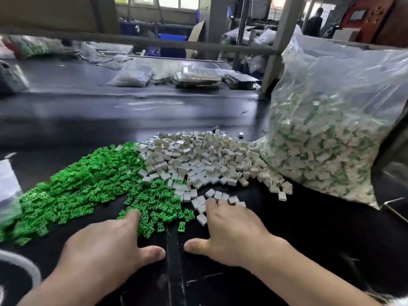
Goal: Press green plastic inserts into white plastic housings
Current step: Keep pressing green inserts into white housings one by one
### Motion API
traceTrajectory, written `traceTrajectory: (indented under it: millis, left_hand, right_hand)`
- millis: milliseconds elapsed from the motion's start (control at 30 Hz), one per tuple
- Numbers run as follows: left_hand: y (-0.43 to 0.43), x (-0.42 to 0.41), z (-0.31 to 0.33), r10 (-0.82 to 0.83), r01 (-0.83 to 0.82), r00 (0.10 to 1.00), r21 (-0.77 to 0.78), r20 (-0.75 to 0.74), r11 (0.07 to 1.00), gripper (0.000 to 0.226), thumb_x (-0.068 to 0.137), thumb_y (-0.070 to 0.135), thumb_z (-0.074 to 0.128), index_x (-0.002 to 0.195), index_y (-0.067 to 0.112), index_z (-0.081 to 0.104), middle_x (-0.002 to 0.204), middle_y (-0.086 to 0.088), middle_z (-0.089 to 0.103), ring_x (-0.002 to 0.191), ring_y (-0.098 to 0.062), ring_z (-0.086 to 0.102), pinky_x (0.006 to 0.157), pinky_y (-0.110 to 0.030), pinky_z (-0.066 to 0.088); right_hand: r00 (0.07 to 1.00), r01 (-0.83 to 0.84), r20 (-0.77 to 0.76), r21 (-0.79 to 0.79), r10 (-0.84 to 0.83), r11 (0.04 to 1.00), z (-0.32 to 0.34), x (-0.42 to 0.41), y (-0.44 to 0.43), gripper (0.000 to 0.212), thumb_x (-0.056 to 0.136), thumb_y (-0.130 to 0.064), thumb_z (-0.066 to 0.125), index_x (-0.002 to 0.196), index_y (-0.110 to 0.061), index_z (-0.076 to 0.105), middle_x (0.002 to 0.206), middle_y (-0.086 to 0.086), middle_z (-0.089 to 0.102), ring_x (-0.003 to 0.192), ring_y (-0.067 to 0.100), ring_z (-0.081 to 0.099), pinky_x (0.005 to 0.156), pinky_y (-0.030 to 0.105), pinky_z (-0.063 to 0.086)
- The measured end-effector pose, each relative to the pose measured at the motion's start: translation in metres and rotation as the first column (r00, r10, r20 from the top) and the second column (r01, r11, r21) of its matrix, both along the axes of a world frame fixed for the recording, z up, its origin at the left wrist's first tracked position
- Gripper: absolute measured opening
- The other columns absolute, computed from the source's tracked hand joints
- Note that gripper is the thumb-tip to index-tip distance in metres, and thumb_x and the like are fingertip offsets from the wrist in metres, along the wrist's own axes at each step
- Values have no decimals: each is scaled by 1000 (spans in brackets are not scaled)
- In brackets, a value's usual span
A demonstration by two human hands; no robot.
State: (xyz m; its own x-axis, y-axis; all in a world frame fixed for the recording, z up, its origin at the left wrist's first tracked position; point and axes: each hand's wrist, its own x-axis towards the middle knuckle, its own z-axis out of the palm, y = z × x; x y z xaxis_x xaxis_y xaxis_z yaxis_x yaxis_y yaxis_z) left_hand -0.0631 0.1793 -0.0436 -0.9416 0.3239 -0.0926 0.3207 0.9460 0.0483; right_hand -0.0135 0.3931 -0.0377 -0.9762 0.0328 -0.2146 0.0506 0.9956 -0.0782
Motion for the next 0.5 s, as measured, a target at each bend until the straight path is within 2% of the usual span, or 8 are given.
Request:
traceTrajectory:
  millis: [67, 200, 267, 400, 500]
  left_hand:
    - [2, -3, -6, -28, 30, 999, 42, -42, 999, 72, 67, 90, 41, 122, 44, 33, 107, 16, 62, 93, -7, 60, 73, -26, 51]
    - [8, -2, -13, -140, 160, 981, 153, -131, 975, 53, 85, 70, 46, 131, 45, 39, 122, 25, 55, 108, 0, 54, 75, -20, 41]
    - [11, 1, -13, -187, 215, 967, 164, -170, 963, 41, 90, 62, 46, 128, 46, 44, 116, 26, 53, 103, 1, 54, 75, -18, 42]
    - [14, 0, -14, -222, 260, 950, 162, -219, 952, 29, 93, 55, 44, 118, 44, 51, 104, 21, 53, 91, -3, 57, 73, -21, 47]
    - [16, 2, -15, -240, 279, 944, 155, -228, 948, 46, 86, 71, 38, 124, 47, 43, 104, 23, 51, 91, -2, 54, 66, -18, 41]
  right_hand:
    - [1000, -10, -14, -43, 10, 999, 0, -12, -8, 81, 85, -74, 55, 134, -11, 41, 125, 10, 54, 111, 34, 57, 85, 44, 51]
    - [990, -54, -135, -145, 34, 988, -9, -27, -21, 40, 96, -48, 58, 119, -16, 51, 113, 9, 57, 101, 34, 59, 71, 36, 41]
    - [975, -91, -218, -189, 49, 978, -17, -26, -22, 29, 97, -40, 58, 115, -18, 54, 107, 7, 58, 96, 35, 60, 69, 35, 42]
    - [957, -156, -281, -270, 78, 950, -25, -22, -15, 32, 97, -35, 58, 128, -26, 58, 108, 1, 61, 97, 31, 61, 80, 41, 53]
    - [953, -180, -291, -305, 88, 935, -24, -22, -11, 32, 97, -32, 55, 129, -29, 58, 106, 0, 60, 96, 29, 60, 81, 41, 53]
